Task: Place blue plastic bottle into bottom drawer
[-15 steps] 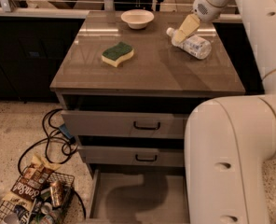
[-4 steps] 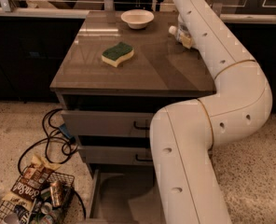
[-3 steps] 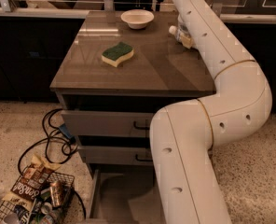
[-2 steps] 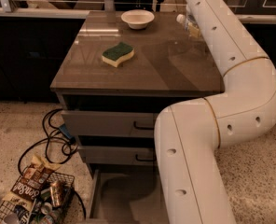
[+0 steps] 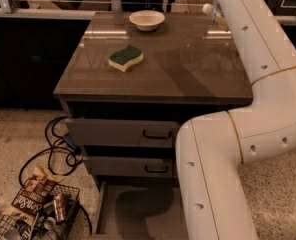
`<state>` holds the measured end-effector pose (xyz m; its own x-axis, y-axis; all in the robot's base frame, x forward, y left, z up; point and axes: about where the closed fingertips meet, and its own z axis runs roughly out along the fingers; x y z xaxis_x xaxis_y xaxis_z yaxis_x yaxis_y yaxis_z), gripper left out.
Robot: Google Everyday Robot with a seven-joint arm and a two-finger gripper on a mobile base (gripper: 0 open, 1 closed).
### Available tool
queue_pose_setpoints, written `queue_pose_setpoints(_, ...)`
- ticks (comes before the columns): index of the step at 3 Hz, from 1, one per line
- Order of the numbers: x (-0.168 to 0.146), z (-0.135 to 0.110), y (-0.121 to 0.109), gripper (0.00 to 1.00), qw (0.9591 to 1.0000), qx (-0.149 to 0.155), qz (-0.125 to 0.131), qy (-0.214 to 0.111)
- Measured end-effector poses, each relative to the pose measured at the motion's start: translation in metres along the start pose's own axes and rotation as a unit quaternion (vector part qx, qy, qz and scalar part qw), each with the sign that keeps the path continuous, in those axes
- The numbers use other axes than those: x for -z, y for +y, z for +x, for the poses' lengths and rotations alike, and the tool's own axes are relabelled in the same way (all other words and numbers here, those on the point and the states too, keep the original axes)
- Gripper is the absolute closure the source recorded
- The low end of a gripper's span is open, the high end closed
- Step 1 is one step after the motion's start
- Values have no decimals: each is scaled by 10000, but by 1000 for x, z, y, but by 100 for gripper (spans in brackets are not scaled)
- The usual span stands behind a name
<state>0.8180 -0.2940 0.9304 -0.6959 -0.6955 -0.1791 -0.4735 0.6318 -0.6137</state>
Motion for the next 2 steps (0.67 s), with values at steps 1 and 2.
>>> queue_pose_setpoints(1, -46, 54, 35, 100, 9969, 43, -103, 778)
queue_pose_setpoints(2, -57, 36, 36, 100, 9984, 149, 54, 543)
